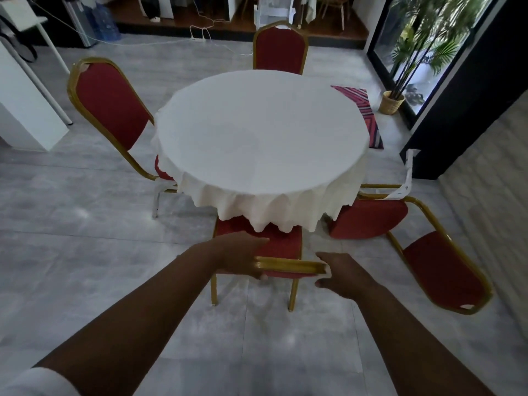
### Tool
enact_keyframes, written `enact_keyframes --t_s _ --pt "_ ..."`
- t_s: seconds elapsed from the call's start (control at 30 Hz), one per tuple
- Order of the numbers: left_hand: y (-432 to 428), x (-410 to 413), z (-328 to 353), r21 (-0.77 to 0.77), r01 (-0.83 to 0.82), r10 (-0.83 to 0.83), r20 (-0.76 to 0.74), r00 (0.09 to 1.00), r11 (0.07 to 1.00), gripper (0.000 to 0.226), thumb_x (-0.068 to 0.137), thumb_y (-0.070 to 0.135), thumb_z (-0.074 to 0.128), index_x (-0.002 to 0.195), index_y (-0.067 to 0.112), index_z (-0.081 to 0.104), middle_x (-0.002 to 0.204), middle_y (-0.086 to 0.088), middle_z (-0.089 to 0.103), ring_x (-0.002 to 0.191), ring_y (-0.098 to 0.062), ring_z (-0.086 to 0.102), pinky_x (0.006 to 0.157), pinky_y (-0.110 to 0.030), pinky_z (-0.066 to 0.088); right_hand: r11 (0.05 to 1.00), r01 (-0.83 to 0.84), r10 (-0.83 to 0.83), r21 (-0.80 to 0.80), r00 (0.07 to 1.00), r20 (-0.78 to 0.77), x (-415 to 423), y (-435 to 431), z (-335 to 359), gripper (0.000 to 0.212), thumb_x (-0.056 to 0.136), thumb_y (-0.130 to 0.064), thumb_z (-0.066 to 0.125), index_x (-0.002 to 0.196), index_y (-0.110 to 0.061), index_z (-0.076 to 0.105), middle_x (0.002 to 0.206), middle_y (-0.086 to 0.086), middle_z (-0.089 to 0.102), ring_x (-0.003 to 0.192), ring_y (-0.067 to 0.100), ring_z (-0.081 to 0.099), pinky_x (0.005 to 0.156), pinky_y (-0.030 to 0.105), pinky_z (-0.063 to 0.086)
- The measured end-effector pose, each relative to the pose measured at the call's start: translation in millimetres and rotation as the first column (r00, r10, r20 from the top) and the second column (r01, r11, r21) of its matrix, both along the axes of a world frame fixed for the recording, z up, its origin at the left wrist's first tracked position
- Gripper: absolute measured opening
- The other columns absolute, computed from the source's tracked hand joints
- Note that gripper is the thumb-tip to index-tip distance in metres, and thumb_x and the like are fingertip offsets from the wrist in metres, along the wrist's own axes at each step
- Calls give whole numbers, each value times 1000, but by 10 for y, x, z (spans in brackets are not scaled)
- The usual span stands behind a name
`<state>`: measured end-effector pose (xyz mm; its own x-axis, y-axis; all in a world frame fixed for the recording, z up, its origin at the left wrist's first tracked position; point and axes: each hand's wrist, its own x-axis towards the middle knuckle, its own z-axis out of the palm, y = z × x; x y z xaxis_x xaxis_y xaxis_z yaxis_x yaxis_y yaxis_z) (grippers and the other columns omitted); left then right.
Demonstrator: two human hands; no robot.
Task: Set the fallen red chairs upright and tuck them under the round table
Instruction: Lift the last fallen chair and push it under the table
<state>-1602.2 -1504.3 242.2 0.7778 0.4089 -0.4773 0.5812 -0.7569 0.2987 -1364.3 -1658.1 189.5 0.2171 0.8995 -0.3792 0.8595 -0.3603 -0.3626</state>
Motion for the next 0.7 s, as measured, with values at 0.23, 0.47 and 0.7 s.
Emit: enact_keyframes --t_s 0.23,0.47,0.7 --pt "-662 1907 -120 72 66 -77 162 984 995 85 80 65 51 147 21 23 146 -9 43 132 -28 43 106 -42 40 981 189 -189 -41 982 18 1636 -979 -53 76 82 -38 69 144 -14 32 149 5 39 137 20 36 112 30 29" --pt "-1544 3719 -430 134 145 -158 92 983 980 126 54 92 0 148 10 17 157 -14 22 144 -28 22 116 -39 20 912 402 -397 -77 915 72 3369 -2318 -2 70 93 -42 52 148 -17 16 155 4 24 143 20 22 114 29 20" --pt "-1819 5204 -727 108 211 -222 112 968 972 120 58 87 0 149 9 12 159 -13 15 147 -28 8 118 -40 13 830 536 -528 -154 844 91 5101 -2996 -686 81 72 -67 50 137 -21 41 143 5 45 129 21 45 103 34 42"
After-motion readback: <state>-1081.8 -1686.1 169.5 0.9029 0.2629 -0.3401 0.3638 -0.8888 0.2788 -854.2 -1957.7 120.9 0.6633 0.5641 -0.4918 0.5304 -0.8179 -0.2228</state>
